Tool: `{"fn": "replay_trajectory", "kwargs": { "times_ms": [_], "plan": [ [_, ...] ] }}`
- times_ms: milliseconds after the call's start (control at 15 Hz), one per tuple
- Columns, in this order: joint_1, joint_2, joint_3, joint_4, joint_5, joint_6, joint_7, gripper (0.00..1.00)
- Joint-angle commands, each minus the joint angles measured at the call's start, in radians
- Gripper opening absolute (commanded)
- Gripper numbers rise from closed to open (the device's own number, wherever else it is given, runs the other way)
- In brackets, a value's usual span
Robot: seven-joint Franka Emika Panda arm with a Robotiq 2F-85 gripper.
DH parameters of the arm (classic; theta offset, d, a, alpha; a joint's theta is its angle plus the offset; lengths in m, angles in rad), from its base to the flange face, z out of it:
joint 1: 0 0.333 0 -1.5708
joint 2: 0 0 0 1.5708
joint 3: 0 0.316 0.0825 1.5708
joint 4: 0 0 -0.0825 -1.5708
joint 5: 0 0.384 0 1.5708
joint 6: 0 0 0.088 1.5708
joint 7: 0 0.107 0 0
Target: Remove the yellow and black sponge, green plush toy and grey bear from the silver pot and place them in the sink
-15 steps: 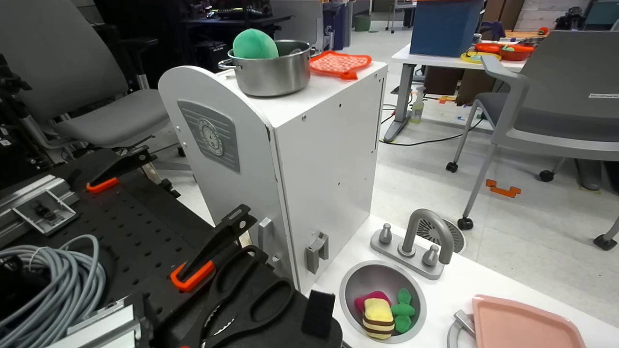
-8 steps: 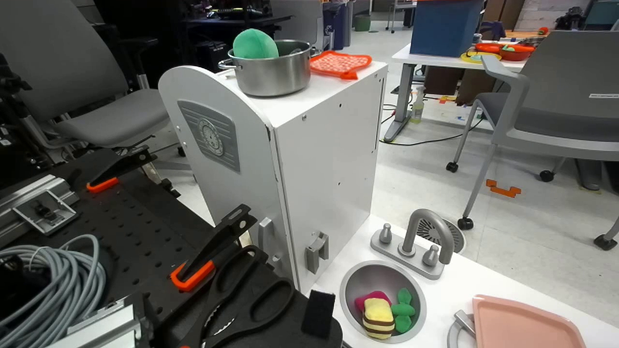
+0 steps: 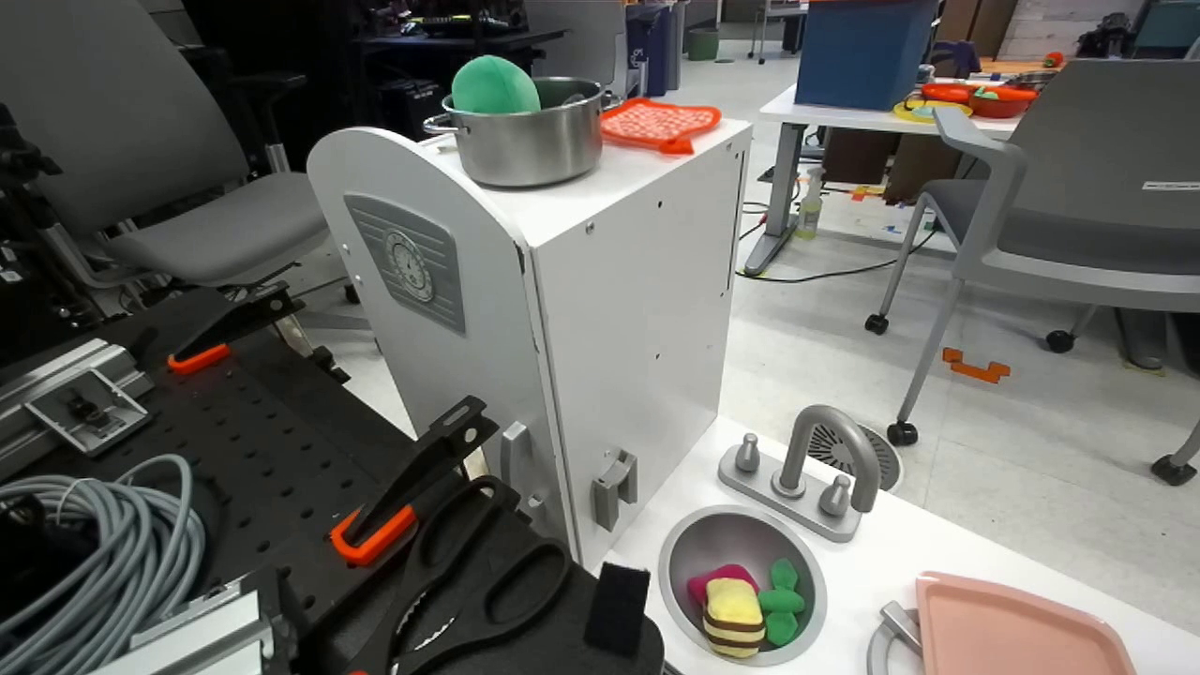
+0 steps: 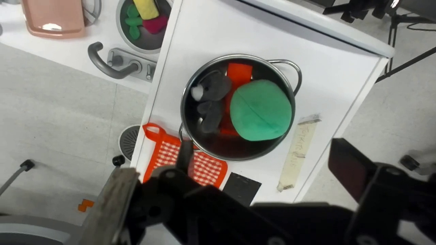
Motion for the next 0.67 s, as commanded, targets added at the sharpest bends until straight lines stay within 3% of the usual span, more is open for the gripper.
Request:
{"fn": "replay_trajectory", "kwargs": {
  "times_ms": [0,400,600],
  "plan": [
    [-0.009,0.030,0.014,-0.008,-0.010,-0.002,0.099,1.00],
    [-0.016,0.078,0.012,-0.011,-0.010,0.015,0.197,1.00],
    [-0.018,0.085,0.010,-0.015,0.006,0.041,0.183,1.00]
  ]
}}
